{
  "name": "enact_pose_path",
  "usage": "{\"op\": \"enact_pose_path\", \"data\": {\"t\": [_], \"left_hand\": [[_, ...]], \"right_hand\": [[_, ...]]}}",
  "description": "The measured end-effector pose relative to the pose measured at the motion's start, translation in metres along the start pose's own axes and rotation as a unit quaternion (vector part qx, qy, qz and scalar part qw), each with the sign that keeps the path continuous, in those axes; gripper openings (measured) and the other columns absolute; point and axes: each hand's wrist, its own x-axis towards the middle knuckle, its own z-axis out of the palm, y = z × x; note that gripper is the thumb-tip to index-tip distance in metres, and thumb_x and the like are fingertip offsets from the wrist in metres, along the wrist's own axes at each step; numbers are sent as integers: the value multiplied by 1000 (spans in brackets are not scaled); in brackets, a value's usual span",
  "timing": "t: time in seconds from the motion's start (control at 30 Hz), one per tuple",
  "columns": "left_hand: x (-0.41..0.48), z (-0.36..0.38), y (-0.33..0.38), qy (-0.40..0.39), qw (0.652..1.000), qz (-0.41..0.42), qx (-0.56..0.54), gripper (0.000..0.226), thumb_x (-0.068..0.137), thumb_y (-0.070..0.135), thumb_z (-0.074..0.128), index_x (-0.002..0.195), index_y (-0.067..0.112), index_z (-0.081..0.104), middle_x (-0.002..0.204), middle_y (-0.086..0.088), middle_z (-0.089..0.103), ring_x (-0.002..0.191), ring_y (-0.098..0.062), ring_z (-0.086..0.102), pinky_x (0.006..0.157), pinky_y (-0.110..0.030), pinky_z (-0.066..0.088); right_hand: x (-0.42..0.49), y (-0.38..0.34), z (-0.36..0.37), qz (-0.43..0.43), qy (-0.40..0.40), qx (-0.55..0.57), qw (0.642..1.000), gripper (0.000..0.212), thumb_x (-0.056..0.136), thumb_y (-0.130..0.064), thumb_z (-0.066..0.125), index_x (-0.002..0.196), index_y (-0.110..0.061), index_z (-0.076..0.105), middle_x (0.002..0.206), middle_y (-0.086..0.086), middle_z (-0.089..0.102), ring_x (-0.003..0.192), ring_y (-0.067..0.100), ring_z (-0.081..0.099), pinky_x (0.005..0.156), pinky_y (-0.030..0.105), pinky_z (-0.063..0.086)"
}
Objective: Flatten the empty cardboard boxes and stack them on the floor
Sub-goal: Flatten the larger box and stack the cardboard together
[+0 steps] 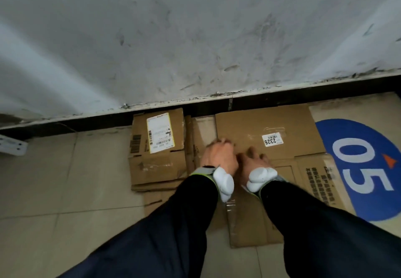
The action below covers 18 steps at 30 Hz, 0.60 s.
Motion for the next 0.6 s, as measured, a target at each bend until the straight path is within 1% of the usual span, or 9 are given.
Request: {"op": "enact_pose_path", "data": {"t": [0.1,0.17,0.23,0.3,0.37,0.43,0.5,0.57,0.6], "left_hand": [[0,-38,-38,151,983,-84,-65,23,95,25,48,112,24,64,117,-5,62,104,-28,63,89,-35,51],[-2,-57,-83,233,948,-194,-102,20,93,28,52,108,24,64,115,-7,64,105,-31,63,89,-36,50],[-13,-65,-137,270,901,-315,-123,30,89,40,58,113,22,61,121,-11,61,110,-35,61,93,-41,50],[-24,-57,-180,208,878,-410,-129,63,83,59,62,129,17,52,133,-17,54,122,-38,55,101,-45,45],[-30,-41,-202,111,858,-461,-197,103,73,76,64,145,7,38,144,-23,46,132,-40,46,108,-46,39],[-29,-21,-214,52,826,-491,-272,132,54,89,62,148,1,35,145,-23,48,133,-39,47,112,-45,37],[-29,-8,-217,2,831,-498,-249,138,44,97,56,143,2,44,140,-20,55,129,-37,52,109,-43,41],[-28,-2,-215,-12,850,-480,-217,125,52,92,61,137,1,52,135,-19,58,126,-37,55,107,-40,43],[-28,-1,-214,-5,849,-473,-235,120,52,88,65,133,0,57,131,-18,61,121,-36,59,105,-40,45]], "right_hand": [[-8,-27,-21,-5,106,59,993,56,90,-31,55,141,-14,41,146,16,35,131,40,39,107,47,40],[-11,-50,-30,-35,138,125,982,53,94,-34,50,140,-9,42,143,19,40,126,40,47,103,42,44],[-11,-77,-31,-58,124,158,978,59,97,-44,48,141,-7,41,140,20,45,122,40,51,98,39,45],[-6,-97,-26,-52,80,172,980,77,92,-62,47,144,-6,38,138,20,51,121,38,54,96,39,46],[0,-107,-19,-36,39,166,985,90,85,-75,45,141,-6,38,134,18,55,119,37,57,94,38,46],[8,-113,-9,-19,9,160,987,95,80,-81,44,139,-6,40,134,17,55,118,36,57,95,39,47],[14,-115,-3,-14,12,149,989,99,75,-85,44,137,-8,41,134,16,53,117,36,57,96,41,47],[19,-116,0,-14,30,141,990,102,70,-88,46,135,-10,42,134,15,51,115,35,57,96,43,47],[22,-116,0,-16,34,139,990,101,70,-87,49,135,-10,42,133,15,51,114,35,57,96,43,47]]}}
